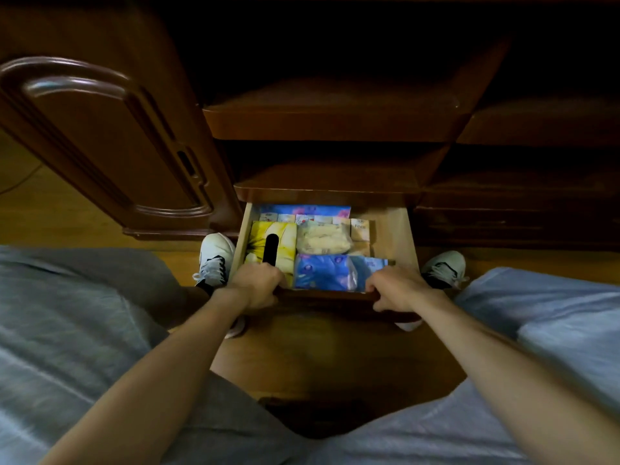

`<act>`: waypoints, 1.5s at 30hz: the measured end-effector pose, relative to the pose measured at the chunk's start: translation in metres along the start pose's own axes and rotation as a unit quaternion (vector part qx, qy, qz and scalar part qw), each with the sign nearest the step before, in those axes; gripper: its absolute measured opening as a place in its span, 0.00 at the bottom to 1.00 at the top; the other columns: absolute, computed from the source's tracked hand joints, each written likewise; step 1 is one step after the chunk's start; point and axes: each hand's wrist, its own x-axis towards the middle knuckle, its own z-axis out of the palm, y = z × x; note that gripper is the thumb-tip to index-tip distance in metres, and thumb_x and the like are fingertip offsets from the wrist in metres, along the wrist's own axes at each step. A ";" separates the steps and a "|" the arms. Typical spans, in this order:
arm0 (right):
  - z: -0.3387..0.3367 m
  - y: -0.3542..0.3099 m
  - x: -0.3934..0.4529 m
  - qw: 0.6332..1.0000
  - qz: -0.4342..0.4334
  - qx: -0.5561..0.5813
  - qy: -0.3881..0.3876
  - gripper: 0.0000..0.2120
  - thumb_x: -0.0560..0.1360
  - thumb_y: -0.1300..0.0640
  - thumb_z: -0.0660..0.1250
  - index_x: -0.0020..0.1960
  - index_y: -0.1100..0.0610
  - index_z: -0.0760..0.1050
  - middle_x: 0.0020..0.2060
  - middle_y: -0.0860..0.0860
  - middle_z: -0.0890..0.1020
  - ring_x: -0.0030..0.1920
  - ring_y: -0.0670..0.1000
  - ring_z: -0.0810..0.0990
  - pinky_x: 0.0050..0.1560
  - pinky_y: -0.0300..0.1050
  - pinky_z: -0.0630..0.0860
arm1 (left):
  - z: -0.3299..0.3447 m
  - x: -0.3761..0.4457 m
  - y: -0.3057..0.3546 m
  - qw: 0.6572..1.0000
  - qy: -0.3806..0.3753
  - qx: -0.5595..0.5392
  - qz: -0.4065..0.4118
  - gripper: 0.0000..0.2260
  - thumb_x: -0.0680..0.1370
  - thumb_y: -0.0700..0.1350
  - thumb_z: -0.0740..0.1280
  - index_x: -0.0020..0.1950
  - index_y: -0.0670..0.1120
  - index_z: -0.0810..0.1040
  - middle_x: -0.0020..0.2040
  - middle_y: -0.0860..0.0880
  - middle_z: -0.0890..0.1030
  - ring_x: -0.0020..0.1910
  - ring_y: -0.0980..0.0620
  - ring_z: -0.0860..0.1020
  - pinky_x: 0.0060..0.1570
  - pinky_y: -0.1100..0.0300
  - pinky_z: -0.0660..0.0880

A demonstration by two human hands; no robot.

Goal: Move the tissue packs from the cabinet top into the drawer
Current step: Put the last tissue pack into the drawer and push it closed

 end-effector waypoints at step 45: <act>0.045 -0.018 0.133 0.645 0.383 0.593 0.293 0.66 0.66 0.29 0.72 0.81 0.58 0.31 0.81 0.54 0.35 0.81 0.55 0.39 0.76 0.44 0.41 | 0.031 0.127 0.014 0.701 0.276 -0.528 -0.391 0.52 0.74 0.57 0.74 0.80 0.33 0.44 0.81 0.35 0.49 0.81 0.41 0.49 0.75 0.64 0.37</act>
